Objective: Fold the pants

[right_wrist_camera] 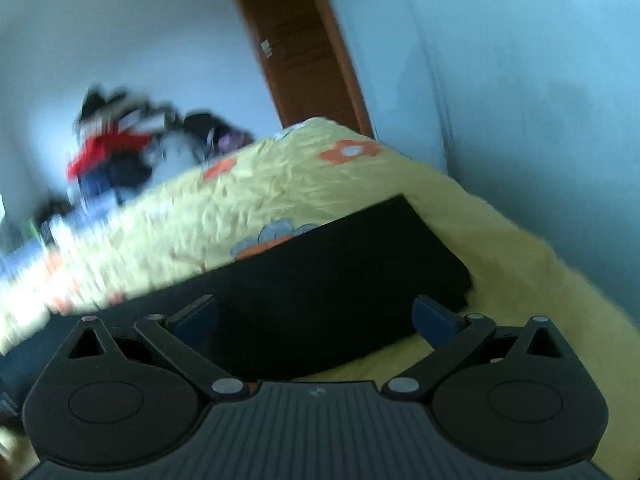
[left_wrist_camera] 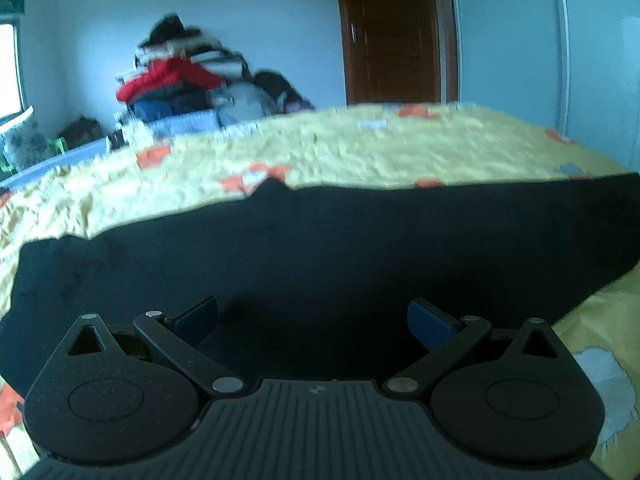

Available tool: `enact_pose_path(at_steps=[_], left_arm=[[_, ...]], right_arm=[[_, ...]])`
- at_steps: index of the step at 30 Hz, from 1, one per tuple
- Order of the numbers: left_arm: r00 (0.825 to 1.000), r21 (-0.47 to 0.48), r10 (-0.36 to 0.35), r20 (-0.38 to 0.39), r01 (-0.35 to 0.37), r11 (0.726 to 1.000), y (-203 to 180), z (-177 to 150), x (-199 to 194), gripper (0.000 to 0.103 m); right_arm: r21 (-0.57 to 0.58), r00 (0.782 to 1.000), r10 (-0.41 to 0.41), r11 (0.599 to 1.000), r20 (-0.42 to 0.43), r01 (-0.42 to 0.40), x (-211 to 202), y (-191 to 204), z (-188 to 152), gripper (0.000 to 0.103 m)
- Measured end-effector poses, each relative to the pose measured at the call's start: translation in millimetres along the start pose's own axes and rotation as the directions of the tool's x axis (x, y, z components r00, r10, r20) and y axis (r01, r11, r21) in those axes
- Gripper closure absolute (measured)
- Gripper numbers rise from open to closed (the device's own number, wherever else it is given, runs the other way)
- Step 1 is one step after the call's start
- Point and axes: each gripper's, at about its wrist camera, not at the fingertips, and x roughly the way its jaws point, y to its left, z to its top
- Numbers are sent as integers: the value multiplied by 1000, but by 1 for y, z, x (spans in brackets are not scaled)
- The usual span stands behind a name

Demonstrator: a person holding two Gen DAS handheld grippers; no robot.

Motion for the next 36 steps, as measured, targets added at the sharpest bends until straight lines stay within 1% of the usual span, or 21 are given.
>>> enact_pose_path(at_steps=[1, 3, 4, 5, 6, 8, 12, 13, 14, 15, 16, 17, 19, 20, 22, 24, 27, 29, 31, 33, 36], left_arm=[[1000, 0, -3, -9, 3, 1000, 0, 0, 2, 0], [1000, -2, -4, -25, 4, 1000, 1, 0, 4, 0], [999, -4, -6, -34, 6, 1000, 1, -1, 5, 0], [999, -7, -9, -42, 9, 1000, 2, -1, 6, 0], [999, -11, -12, -48, 11, 1000, 2, -2, 7, 0], [998, -17, -15, -54, 14, 1000, 3, -3, 8, 0], [998, -25, -21, -61, 19, 999, 5, -3, 9, 0], [998, -28, -23, -62, 21, 999, 5, -3, 9, 0], [998, -31, -24, -64, 22, 999, 5, -3, 10, 0], [997, -35, -27, -65, 25, 999, 5, -3, 10, 0], [997, -39, -30, -67, 27, 999, 6, -3, 10, 0], [997, -43, -32, -68, 29, 999, 6, -3, 11, 0], [997, -48, -35, -69, 32, 998, 7, -3, 11, 0], [997, -48, -35, -70, 32, 998, 7, -3, 11, 0], [997, -49, -35, -68, 32, 998, 7, -2, 11, 0], [998, -59, -29, -58, 25, 998, 8, -2, 9, 0], [999, -97, 12, -29, -15, 995, 14, -3, 2, 0], [1000, -126, 27, 0, -27, 992, 20, -5, -5, 0], [999, -141, 49, 19, -45, 989, 26, -6, -11, 0], [996, -147, 86, 29, -81, 986, 31, -7, -16, 0], [991, -158, 129, 30, -123, 980, 39, -9, -21, 0]], right_arm=[[74, 1000, 17, 997, -12, -16, 2, -11, 1, 0], [216, 999, 41, 976, -29, -34, 11, -31, -1, 0], [270, 998, 51, 962, -36, -39, 15, -37, -4, 0], [311, 997, 70, 949, -21, -60, 18, -41, -8, 0], [333, 997, 80, 940, 6, -77, 19, -44, -10, 0], [342, 996, 87, 935, 28, -91, 24, -47, -10, 0], [318, 996, 60, 945, 73, -80, 38, -48, -2, 0], [309, 996, 46, 949, 82, -69, 42, -47, -1, 2], [299, 996, 26, 953, 87, -51, 44, -47, 0, 12], [289, 996, 8, 957, 91, -34, 45, -47, 0, 20], [287, 996, -11, 958, 86, -14, 49, -48, 1, 42], [290, 997, -16, 957, 77, -7, 52, -50, 1, 68], [308, 998, -9, 951, 58, -9, 55, -54, 0, 86], [309, 998, -1, 951, 59, -17, 56, -54, 0, 87], [271, 997, 8, 962, 71, -27, 55, -45, 3, 90], [206, 995, 32, 977, 90, -50, 47, -30, 8, 90], [73, 990, 93, 992, 107, -102, 47, 9, 19, 89], [-20, 984, 146, 989, 104, -145, 50, 41, 24, 89], [-93, 976, 201, 977, 88, -192, 55, 69, 24, 89], [-163, 963, 262, 955, 60, -249, 59, 99, 20, 89], [-278, 930, 367, 890, -34, -361, 68, 151, 2, 89]])
